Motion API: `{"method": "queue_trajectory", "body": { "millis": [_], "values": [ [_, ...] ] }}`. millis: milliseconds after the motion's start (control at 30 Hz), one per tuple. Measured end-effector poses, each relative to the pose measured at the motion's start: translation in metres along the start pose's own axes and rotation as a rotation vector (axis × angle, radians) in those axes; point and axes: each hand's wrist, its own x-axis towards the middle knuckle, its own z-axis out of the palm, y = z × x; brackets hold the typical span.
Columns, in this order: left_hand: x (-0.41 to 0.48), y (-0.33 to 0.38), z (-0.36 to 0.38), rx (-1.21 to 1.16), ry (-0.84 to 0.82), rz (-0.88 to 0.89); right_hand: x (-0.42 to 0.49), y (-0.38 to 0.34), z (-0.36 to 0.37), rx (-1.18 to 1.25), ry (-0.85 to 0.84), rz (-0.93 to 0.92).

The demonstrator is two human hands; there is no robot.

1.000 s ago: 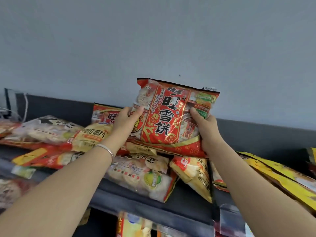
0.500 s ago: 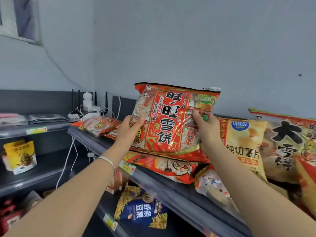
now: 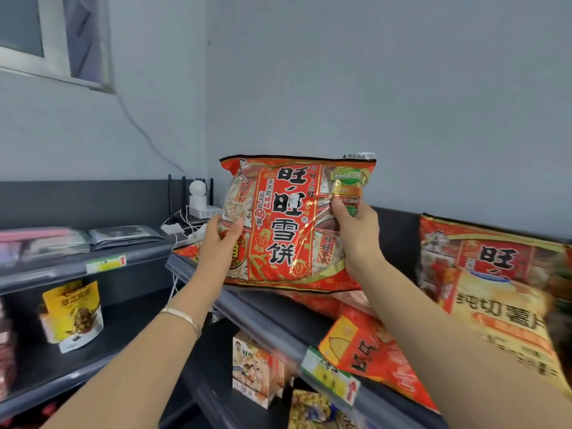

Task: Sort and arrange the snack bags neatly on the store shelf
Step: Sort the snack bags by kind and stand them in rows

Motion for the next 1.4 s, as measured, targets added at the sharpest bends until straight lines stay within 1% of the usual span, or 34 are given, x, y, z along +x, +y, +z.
{"method": "queue_trajectory", "body": {
  "millis": [100, 200, 267, 333, 500, 567, 700, 933, 1000, 1100, 1167, 1233, 1300, 1400],
  "values": [
    [0.035, -0.004, -0.002, -0.038, -0.004, 0.025, 0.032, 0.007, 0.026, -0.037, -0.001, -0.031],
    [0.07, -0.006, 0.004, -0.051, -0.037, 0.062, 0.065, 0.012, 0.044, 0.014, -0.015, -0.061],
    [0.093, -0.01, 0.01, -0.05, -0.023, 0.063, 0.087, 0.018, 0.054, 0.042, -0.022, -0.064],
    [0.118, -0.019, 0.016, -0.036, -0.012, 0.049, 0.11, 0.024, 0.063, 0.012, -0.029, -0.066],
    [0.17, -0.046, 0.026, -0.023, -0.013, 0.036, 0.15, 0.041, 0.08, -0.03, -0.05, -0.103],
    [0.191, -0.053, 0.03, -0.011, -0.039, 0.033, 0.159, 0.045, 0.083, -0.019, -0.054, -0.08],
    [0.232, -0.062, 0.046, -0.005, -0.131, 0.034, 0.179, 0.055, 0.083, -0.013, -0.066, -0.011],
    [0.298, -0.089, 0.072, 0.025, -0.311, 0.065, 0.209, 0.076, 0.079, -0.118, 0.043, 0.105],
    [0.311, -0.104, 0.074, 0.036, -0.394, 0.063, 0.214, 0.085, 0.082, -0.146, 0.095, 0.163],
    [0.32, -0.125, 0.08, 0.025, -0.555, -0.038, 0.219, 0.103, 0.083, -0.092, 0.226, 0.258],
    [0.323, -0.136, 0.086, 0.069, -0.646, -0.117, 0.221, 0.112, 0.081, -0.195, 0.273, 0.295],
    [0.325, -0.146, 0.092, 0.113, -0.712, -0.155, 0.219, 0.119, 0.083, -0.412, 0.22, 0.323],
    [0.328, -0.152, 0.096, 0.127, -0.752, -0.136, 0.216, 0.125, 0.086, -0.619, 0.165, 0.34],
    [0.329, -0.153, 0.102, 0.164, -0.805, -0.035, 0.212, 0.125, 0.085, -0.828, 0.171, 0.366]
  ]
}}
